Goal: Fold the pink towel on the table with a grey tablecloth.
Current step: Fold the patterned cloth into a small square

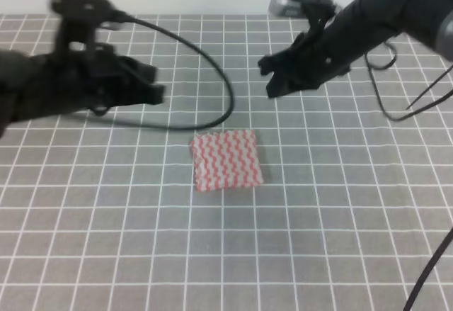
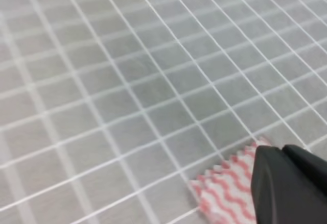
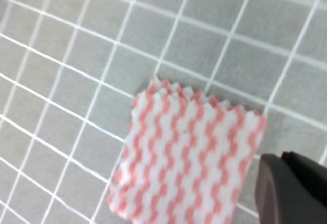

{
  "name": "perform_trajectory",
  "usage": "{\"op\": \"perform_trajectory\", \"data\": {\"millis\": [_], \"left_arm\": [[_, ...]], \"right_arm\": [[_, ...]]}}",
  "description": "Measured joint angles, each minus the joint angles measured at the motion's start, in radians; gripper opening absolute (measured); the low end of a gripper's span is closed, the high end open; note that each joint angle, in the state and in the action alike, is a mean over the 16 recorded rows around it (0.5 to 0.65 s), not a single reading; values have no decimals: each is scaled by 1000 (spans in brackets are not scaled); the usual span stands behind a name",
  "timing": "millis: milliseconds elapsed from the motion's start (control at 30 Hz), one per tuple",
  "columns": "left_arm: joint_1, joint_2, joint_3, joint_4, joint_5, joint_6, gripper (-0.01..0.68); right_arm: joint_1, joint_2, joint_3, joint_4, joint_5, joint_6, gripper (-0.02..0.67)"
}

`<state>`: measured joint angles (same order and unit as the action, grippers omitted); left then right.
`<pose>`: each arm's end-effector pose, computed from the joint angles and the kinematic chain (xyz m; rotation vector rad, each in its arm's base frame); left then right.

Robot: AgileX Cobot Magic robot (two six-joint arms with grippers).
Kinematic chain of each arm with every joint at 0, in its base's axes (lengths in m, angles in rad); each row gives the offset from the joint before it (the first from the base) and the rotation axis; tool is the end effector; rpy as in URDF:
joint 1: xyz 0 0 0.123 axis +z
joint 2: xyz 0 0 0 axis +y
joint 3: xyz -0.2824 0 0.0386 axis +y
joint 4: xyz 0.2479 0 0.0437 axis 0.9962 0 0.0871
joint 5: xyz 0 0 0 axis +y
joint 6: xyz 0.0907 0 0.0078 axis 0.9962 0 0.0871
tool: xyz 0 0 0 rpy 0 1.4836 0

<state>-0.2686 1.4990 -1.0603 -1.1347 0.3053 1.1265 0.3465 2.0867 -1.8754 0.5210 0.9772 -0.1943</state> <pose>0.3200 -0.1139 0.3009 0.4567 2.0128 -0.4433 0.4262 0.1939 0.2690 -0.4566 2.5910 0.7177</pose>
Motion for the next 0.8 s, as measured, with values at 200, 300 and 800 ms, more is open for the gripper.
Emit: {"op": "perform_trajectory", "data": {"millis": [200,300,800], "left_arm": [[1,-267,198,-19,-104,5,-4],[1,-406,294,-28,-142,6,-4],[1,-1043,692,-43,-157,13,-4]], "right_arm": [[0,-105,27,-45,13,9,-15],[0,-169,65,-56,10,10,-15],[0,-671,512,-90,-148,10,-15]]}}
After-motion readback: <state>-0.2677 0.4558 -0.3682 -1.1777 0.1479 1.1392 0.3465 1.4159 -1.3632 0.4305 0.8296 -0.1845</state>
